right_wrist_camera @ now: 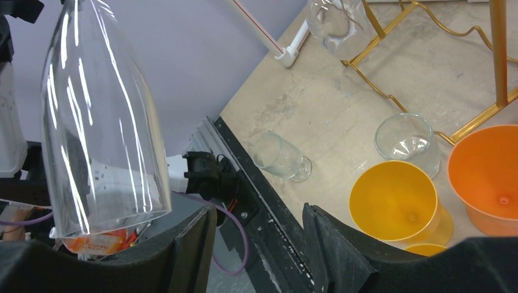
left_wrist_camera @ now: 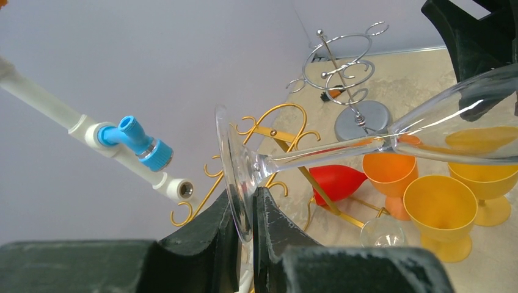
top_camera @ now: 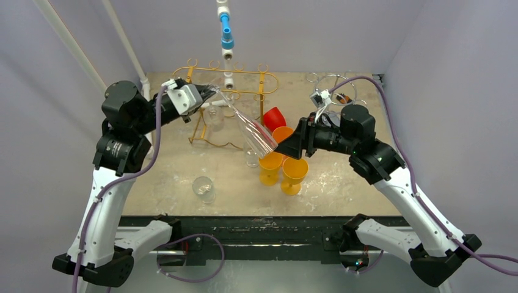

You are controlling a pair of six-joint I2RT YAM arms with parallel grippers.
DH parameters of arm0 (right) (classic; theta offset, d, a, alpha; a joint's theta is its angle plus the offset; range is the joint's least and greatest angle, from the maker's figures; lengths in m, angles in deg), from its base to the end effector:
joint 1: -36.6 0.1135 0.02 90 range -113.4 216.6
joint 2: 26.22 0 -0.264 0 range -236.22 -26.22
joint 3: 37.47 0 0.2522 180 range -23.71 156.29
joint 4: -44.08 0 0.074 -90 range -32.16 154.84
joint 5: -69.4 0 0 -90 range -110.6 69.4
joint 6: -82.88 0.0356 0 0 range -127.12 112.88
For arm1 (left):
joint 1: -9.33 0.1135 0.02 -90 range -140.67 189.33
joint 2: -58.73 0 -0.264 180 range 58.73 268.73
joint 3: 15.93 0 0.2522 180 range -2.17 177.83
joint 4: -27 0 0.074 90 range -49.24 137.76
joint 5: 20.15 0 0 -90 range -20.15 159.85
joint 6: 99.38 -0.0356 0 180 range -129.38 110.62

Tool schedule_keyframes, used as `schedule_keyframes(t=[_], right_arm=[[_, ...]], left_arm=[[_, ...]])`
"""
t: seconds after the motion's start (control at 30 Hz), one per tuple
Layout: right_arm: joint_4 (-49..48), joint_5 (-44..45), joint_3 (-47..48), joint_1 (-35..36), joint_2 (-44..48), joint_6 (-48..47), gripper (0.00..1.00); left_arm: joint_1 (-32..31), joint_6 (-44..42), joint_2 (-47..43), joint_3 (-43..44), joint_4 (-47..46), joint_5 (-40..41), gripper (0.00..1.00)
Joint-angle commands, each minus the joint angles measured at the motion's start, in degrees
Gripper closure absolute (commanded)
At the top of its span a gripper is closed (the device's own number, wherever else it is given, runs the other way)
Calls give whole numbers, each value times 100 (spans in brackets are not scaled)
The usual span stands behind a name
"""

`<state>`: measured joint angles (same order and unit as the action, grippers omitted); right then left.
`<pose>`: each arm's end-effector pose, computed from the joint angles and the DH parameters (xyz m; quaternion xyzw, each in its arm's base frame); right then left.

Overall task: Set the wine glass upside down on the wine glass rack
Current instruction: Turn the wine glass upside down at the wine rack.

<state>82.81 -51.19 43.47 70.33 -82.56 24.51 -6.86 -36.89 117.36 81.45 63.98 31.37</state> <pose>0.1600 0.1286 0.4127 -0.1761 0.7577 0.4953 0.3868 0.1677 -0.0718 0.4999 0.4642 0.5220 -0.1614 0.6972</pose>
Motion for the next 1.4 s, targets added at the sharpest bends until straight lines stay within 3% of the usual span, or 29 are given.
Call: schedule_keyframes(t=[0.0,0.17,0.47,0.63,0.9,1.17,1.37], right_arm=[[106,85,216,-7,70,-203,38],[310,233,297,-12,121,-355,34],[1145,723,743,-14,402,-843,12],[1050,552,904,-14,444,-877,1],[271,-105,1285,67,-358,-949,1],[58,46,1815,925,-1130,-1096,1],[-287,-117,1804,1103,-1333,-1006,1]], left_arm=[[-34,-198,-145,129,-338,-82,100],[-34,-461,-172,136,-242,-189,100],[-34,-1541,-289,172,96,-327,100],[-34,-1991,-358,65,97,-505,100],[-41,-2251,-492,-225,-79,-1080,100],[-34,-2530,-440,-196,131,-1216,100],[-34,-2736,-436,-249,315,-1258,100]])
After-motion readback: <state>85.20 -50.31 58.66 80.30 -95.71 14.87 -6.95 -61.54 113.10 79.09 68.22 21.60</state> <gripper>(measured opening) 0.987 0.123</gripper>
